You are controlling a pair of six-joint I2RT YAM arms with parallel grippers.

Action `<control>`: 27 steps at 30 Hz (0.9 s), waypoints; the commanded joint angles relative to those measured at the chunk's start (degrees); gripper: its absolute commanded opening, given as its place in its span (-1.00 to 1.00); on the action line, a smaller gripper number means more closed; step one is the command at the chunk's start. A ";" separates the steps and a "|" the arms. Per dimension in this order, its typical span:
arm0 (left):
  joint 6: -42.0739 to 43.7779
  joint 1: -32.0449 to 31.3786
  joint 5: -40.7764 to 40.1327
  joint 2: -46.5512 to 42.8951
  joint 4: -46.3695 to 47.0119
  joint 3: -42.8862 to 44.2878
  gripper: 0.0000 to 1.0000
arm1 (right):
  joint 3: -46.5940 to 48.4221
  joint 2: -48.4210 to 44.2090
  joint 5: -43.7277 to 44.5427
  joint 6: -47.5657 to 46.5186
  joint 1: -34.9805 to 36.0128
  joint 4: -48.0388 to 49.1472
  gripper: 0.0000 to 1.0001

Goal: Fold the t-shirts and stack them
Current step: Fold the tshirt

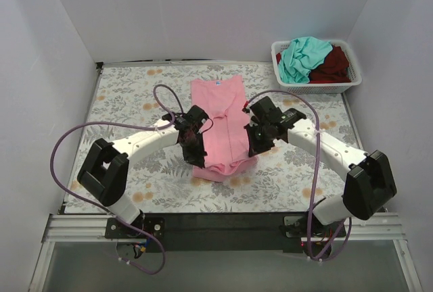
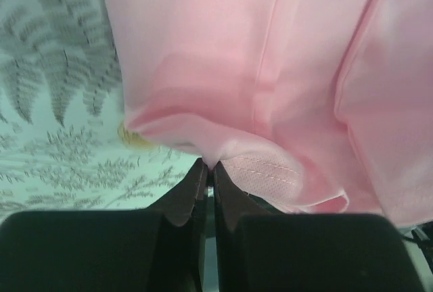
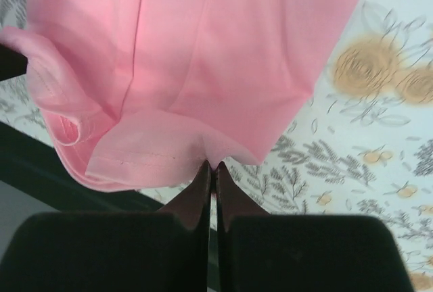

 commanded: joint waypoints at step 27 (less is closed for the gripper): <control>13.60 15.66 -15.70 14.48 14.30 21.56 -1.00 | 28.19 21.20 1.67 -11.09 -14.13 3.69 -0.97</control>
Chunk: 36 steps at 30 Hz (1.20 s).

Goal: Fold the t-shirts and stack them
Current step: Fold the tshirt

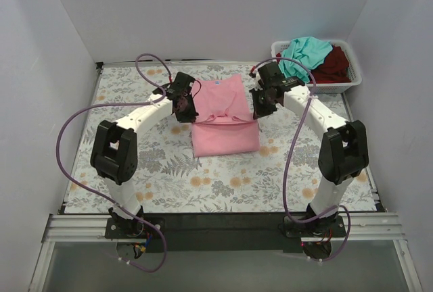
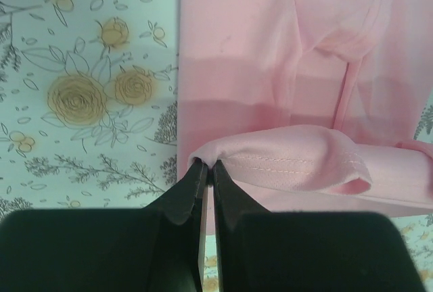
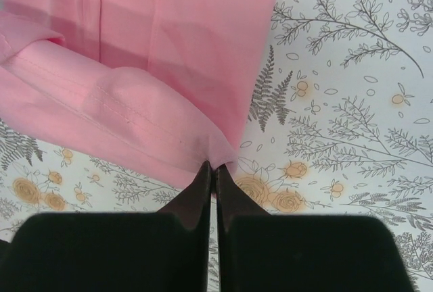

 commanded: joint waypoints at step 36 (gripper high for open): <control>-0.72 1.48 -3.07 -2.13 14.45 -6.38 -0.03 | -1.46 2.57 3.02 -1.34 -1.08 14.50 -0.33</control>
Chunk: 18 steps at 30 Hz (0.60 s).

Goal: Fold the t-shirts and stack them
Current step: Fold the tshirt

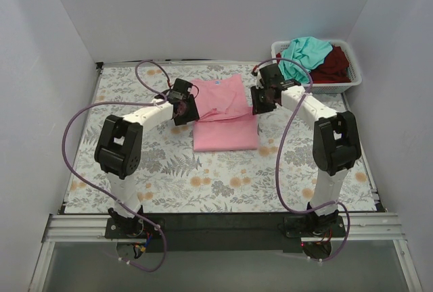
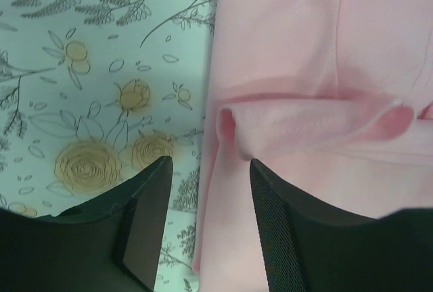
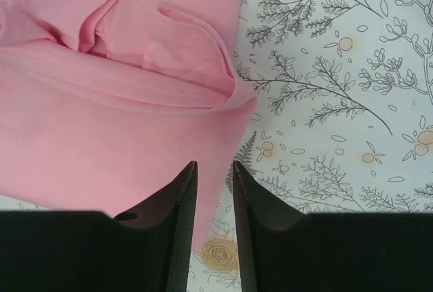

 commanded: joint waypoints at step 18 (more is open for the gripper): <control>-5.71 -6.57 -0.07 -12.29 4.48 -10.90 -0.02 | -9.02 -6.53 -4.08 -4.75 2.52 9.67 -0.24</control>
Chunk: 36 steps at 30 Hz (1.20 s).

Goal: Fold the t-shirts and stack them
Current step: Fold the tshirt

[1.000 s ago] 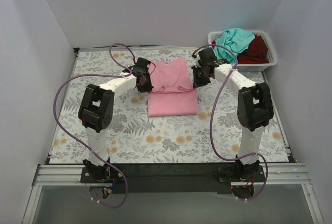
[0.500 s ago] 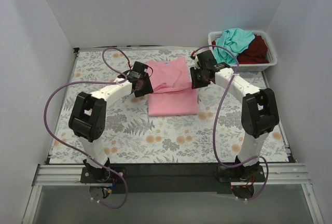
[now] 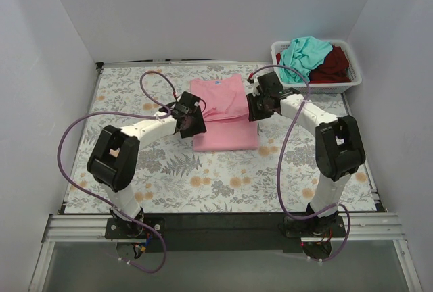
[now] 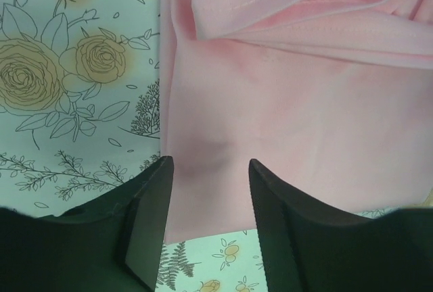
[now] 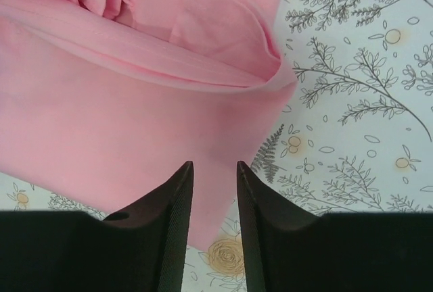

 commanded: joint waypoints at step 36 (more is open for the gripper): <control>-2.15 0.55 4.26 -14.66 0.74 -19.11 -0.51 | 0.15 2.93 -28.06 11.72 2.21 21.54 -0.26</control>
